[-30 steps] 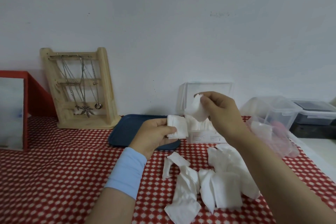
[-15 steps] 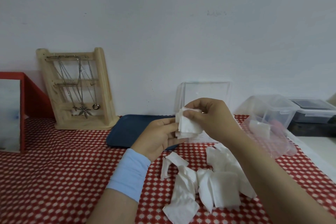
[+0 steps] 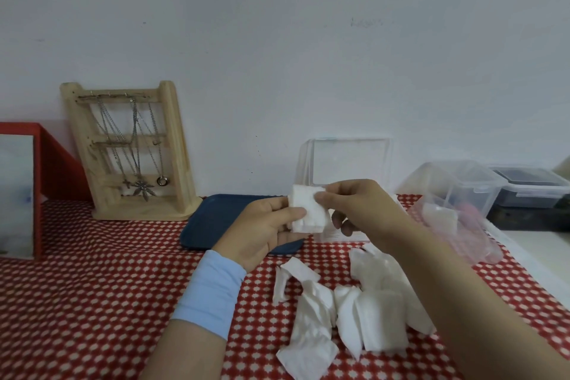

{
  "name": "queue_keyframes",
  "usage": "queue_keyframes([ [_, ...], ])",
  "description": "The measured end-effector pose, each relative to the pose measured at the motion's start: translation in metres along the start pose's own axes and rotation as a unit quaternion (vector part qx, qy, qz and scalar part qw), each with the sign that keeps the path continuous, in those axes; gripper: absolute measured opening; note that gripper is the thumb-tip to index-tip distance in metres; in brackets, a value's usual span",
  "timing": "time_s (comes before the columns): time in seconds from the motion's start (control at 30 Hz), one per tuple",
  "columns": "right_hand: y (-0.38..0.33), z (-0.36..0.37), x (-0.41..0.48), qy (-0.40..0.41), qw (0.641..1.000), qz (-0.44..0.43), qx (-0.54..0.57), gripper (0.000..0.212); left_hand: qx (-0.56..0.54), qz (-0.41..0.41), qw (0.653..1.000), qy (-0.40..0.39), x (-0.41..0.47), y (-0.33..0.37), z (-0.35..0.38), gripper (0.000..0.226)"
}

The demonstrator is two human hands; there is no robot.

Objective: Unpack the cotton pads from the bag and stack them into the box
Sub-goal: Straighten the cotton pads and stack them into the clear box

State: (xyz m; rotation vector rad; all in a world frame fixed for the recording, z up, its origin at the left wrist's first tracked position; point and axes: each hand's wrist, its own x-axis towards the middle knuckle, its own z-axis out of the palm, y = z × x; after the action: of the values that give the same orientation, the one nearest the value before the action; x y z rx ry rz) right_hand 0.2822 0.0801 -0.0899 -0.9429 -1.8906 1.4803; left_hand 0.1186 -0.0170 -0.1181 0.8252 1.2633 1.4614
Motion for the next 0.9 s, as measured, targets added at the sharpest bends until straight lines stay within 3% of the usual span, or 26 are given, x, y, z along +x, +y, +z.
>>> queue_keyframes([
  [0.1, 0.004, 0.01, 0.002, 0.041, 0.999, -0.026, 0.001, 0.017, 0.055, 0.004, 0.998, 0.034, 0.001, 0.0, -0.007, 0.026],
  [0.2, 0.009, 0.018, 0.004, 0.063, 0.979, -0.051, -0.187, 0.017, 0.093, 0.015, 0.99, 0.109, 0.003, 0.0, -0.027, 0.029],
  [0.3, 0.019, 0.03, 0.001, -0.057, 0.912, -0.016, -0.405, 0.019, 0.087, 0.027, 0.985, 0.147, 0.005, -0.003, -0.046, 0.033],
  [0.37, 0.025, 0.044, -0.004, -0.118, 0.874, 0.008, -0.472, 0.034, 0.066, 0.028, 0.987, 0.142, 0.006, -0.006, -0.049, 0.034],
  [0.43, 0.028, 0.053, -0.007, -0.127, 0.86, 0.004, -0.495, 0.046, 0.048, 0.023, 0.99, 0.133, 0.007, -0.009, -0.047, 0.034],
  [0.57, 0.021, 0.048, -0.007, -0.153, 0.879, 0.015, -0.452, 0.032, -0.01, 0.015, 0.993, 0.118, 0.008, -0.011, -0.045, 0.026],
  [0.67, 0.008, 0.028, -0.005, -0.1, 0.904, 0.011, -0.415, 0.023, -0.022, 0.023, 0.99, 0.135, 0.008, -0.01, -0.044, 0.024],
  [0.77, -0.012, 0.002, -0.004, 0.003, 0.957, -0.02, -0.29, 0.021, -0.003, 0.035, 0.99, 0.14, 0.007, -0.011, -0.041, 0.024],
  [0.9, -0.028, -0.002, -0.017, -0.011, 0.994, -0.033, -0.108, 0.013, 0.013, 0.032, 0.994, 0.105, 0.004, -0.011, -0.026, 0.025],
])
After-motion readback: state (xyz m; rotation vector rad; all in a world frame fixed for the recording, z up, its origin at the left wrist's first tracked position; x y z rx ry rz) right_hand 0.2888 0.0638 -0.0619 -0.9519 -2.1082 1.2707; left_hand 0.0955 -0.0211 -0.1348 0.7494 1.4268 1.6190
